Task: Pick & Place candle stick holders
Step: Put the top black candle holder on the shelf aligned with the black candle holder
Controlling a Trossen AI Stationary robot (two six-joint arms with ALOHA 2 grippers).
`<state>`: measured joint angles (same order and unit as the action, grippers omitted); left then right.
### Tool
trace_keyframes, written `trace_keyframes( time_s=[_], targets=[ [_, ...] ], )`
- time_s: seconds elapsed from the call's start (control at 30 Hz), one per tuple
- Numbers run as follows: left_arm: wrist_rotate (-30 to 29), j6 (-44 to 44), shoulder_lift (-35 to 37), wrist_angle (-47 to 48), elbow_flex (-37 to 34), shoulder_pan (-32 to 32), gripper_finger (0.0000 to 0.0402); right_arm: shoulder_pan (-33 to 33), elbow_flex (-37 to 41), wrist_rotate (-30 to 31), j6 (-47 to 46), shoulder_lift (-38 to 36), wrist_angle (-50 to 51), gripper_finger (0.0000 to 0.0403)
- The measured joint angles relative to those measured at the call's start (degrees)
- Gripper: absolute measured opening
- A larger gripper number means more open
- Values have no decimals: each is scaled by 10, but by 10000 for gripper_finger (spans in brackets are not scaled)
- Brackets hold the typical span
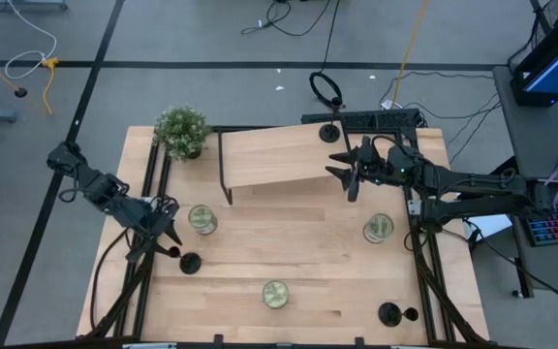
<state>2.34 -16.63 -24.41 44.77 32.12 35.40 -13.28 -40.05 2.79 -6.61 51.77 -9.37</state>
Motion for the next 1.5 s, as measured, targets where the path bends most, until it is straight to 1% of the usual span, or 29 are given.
trace_keyframes(
  time_s=[0.17, 0.37, 0.5, 0.57, 0.63, 0.7, 0.77, 0.83, 0.9, 0.97, 1.03, 1.1, 1.23, 1.37, 1.43, 1.5],
  targets=[
    [1, 4, 0, -3, 1, 0, 174, 0, 0, 0, 0, 0, 0, 171],
    [-4, 11, 0, 2, 32, 0, 174, 0, 0, 0, 0, 0, 0, 171],
    [19, 8, 1, 7, 46, 0, 174, 0, 0, 0, 0, 0, 0, 171],
    [37, -14, 0, 31, 46, 0, 174, 0, 0, 0, 0, 0, 0, 171],
    [43, -38, 0, 70, 46, 0, 174, 0, 0, 0, 4, 0, 1, 171],
    [37, -41, 0, 101, 45, 0, 174, 0, 0, 0, 5, 0, 3, 171],
    [20, -42, 0, 111, 45, 0, 174, 0, 0, 0, 5, 0, 6, 171],
    [3, -44, -6, 108, 45, 0, 174, 0, 0, -1, 5, 0, 9, 171],
    [0, -46, -16, 105, 42, 0, 174, 0, 0, -1, 5, 0, 9, 171],
    [7, -57, -30, 105, 29, 0, 174, 0, 0, -1, 5, 0, 9, 171],
    [28, -67, -49, 102, 9, 0, 174, 0, 0, -1, 5, 0, 9, 171],
    [38, -62, -67, 80, -11, 0, 174, 0, 0, -1, 5, 0, 9, 171],
    [41, -60, -99, 19, -36, 0, 174, 0, 0, -1, 5, 0, 9, 171],
    [9, -60, -129, -15, -40, 0, 174, 0, 0, -1, 5, 0, 8, 171],
    [5, -59, -143, -18, -40, 0, 174, 0, 0, -1, 5, 0, 8, 171],
    [10, -40, -154, -11, -40, 0, 169, 0, 0, -1, 5, 0, 8, 171]
  ],
)
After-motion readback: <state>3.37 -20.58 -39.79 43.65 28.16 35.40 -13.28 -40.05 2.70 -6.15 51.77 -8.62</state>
